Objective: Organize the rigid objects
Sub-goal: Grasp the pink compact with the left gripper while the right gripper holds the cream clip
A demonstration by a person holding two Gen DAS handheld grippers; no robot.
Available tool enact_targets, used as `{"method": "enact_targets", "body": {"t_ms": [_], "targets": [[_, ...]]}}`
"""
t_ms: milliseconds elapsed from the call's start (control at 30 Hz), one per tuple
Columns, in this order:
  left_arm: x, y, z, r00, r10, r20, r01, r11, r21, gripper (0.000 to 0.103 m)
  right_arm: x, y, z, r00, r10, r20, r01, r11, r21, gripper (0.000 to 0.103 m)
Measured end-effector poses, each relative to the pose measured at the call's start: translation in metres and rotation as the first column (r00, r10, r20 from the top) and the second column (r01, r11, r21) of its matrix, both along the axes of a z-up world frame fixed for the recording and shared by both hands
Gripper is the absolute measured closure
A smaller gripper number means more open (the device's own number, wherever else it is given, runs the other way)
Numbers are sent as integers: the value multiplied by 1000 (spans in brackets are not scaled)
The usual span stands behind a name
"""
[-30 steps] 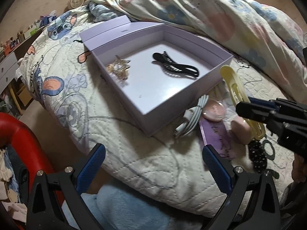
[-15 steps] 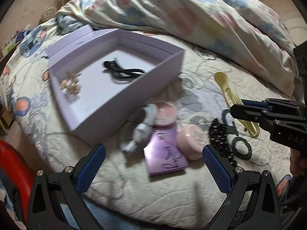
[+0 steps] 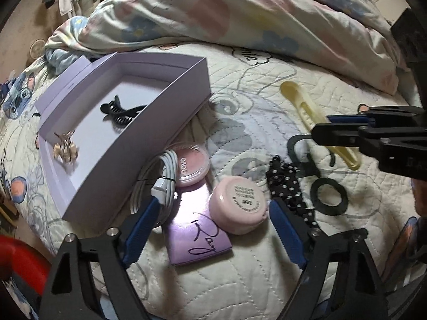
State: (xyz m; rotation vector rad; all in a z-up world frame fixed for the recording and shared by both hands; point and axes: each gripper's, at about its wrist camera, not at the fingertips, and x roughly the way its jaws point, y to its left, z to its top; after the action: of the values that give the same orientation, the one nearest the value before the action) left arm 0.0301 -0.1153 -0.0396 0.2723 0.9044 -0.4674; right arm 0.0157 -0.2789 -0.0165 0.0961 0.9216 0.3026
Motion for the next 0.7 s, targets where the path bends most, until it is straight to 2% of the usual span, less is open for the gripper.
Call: {"method": "enact_targets", "body": {"t_ms": [233, 367, 433, 500, 567, 600, 700], "targets": [[-17, -5, 8, 995, -72, 72, 73, 997, -2, 19, 2, -3, -2, 1000, -4, -4, 4, 1000, 10, 83], [-19, -11, -1, 993, -94, 73, 90, 994, 55, 19, 3, -4, -4, 1000, -1, -9, 1, 1000, 10, 83], [-14, -11, -7, 995, -87, 51, 84, 995, 56, 20, 3, -4, -6, 1000, -1, -12, 1, 1000, 11, 83], [-9, -10, -11, 996, -81, 30, 80, 996, 45, 33, 3, -4, -6, 1000, -2, -13, 2, 1000, 11, 83], [-4, -11, -13, 996, -88, 16, 88, 995, 38, 35, 4, -5, -6, 1000, -5, -14, 6, 1000, 12, 83], [-4, -11, -14, 995, -99, 11, 98, 995, 28, 40, 4, -6, -6, 1000, -8, -15, 8, 1000, 11, 83], [-1, -16, -15, 993, -116, 8, 116, 993, 22, 41, 5, -7, -8, 1000, -16, -20, 17, 1000, 12, 83]]}}
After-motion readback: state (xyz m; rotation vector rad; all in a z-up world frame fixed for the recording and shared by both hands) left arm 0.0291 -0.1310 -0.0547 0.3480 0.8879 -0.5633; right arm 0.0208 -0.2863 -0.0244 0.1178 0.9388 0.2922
